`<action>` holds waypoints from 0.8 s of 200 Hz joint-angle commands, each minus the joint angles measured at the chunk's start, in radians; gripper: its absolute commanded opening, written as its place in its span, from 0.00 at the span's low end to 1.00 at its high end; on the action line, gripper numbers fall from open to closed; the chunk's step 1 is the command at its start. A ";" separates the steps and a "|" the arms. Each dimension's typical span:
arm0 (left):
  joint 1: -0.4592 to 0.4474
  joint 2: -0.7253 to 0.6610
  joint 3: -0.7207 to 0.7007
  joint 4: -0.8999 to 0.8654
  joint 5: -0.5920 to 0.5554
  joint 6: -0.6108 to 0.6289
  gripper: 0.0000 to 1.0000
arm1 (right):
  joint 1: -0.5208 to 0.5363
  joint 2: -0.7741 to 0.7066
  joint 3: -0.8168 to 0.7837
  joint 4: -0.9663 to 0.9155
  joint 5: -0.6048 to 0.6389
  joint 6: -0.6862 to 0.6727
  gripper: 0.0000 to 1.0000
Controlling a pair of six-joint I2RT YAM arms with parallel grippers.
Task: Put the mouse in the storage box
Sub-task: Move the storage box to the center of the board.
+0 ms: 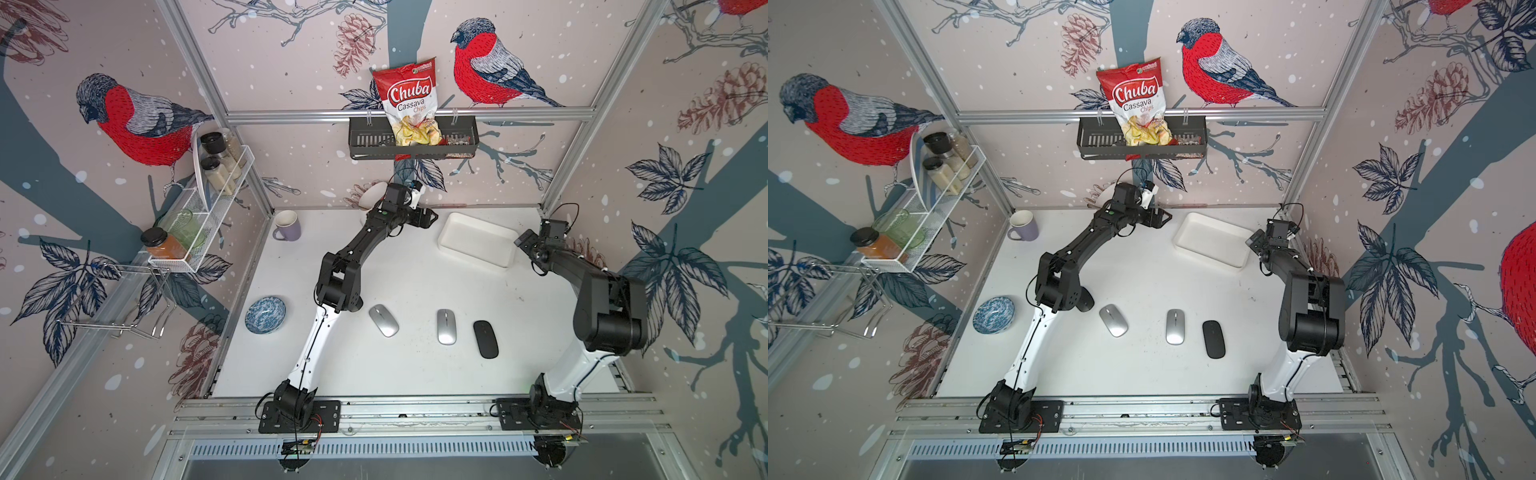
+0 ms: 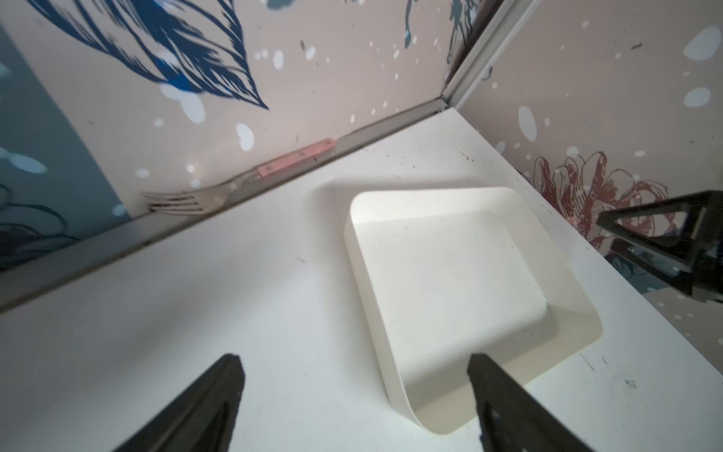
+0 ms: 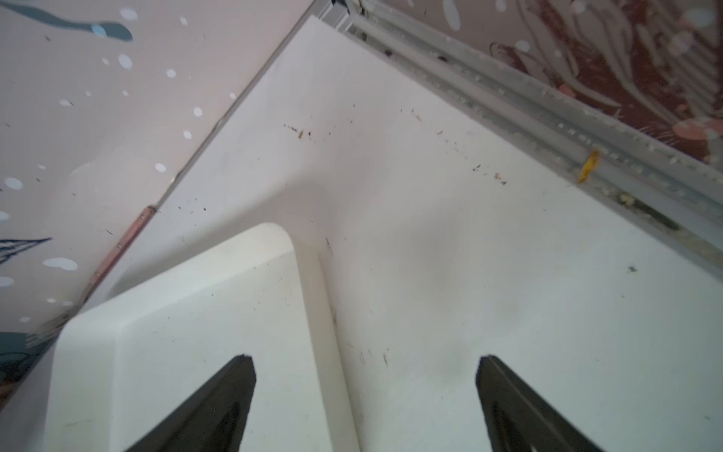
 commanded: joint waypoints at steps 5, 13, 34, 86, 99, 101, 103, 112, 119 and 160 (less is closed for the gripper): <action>-0.021 0.037 -0.001 0.045 0.025 -0.057 0.89 | 0.012 0.082 0.098 -0.114 -0.076 -0.104 0.88; -0.023 0.048 -0.001 0.058 0.025 -0.073 0.87 | 0.017 0.094 0.107 -0.117 -0.076 -0.116 0.88; -0.032 0.070 -0.001 0.089 0.008 -0.098 0.87 | 0.021 0.115 0.107 -0.104 -0.070 -0.111 0.87; -0.040 0.116 0.002 0.193 0.043 -0.174 0.77 | 0.054 0.171 0.143 -0.126 -0.039 -0.136 0.71; -0.044 0.122 0.002 0.209 0.045 -0.177 0.76 | 0.065 0.184 0.160 -0.139 -0.030 -0.145 0.68; -0.045 0.122 0.002 0.211 0.045 -0.179 0.76 | 0.067 0.187 0.164 -0.141 -0.029 -0.147 0.67; -0.046 0.123 0.002 0.212 0.044 -0.178 0.76 | 0.069 0.189 0.167 -0.144 -0.028 -0.149 0.65; -0.046 0.125 0.000 0.218 0.039 -0.187 0.73 | 0.075 0.197 0.177 -0.154 -0.018 -0.154 0.63; -0.047 0.128 0.002 0.223 0.037 -0.195 0.71 | 0.080 0.201 0.182 -0.158 -0.012 -0.158 0.61; -0.048 0.124 -0.001 0.201 0.005 -0.195 0.65 | 0.114 0.193 0.172 -0.160 0.013 -0.163 0.49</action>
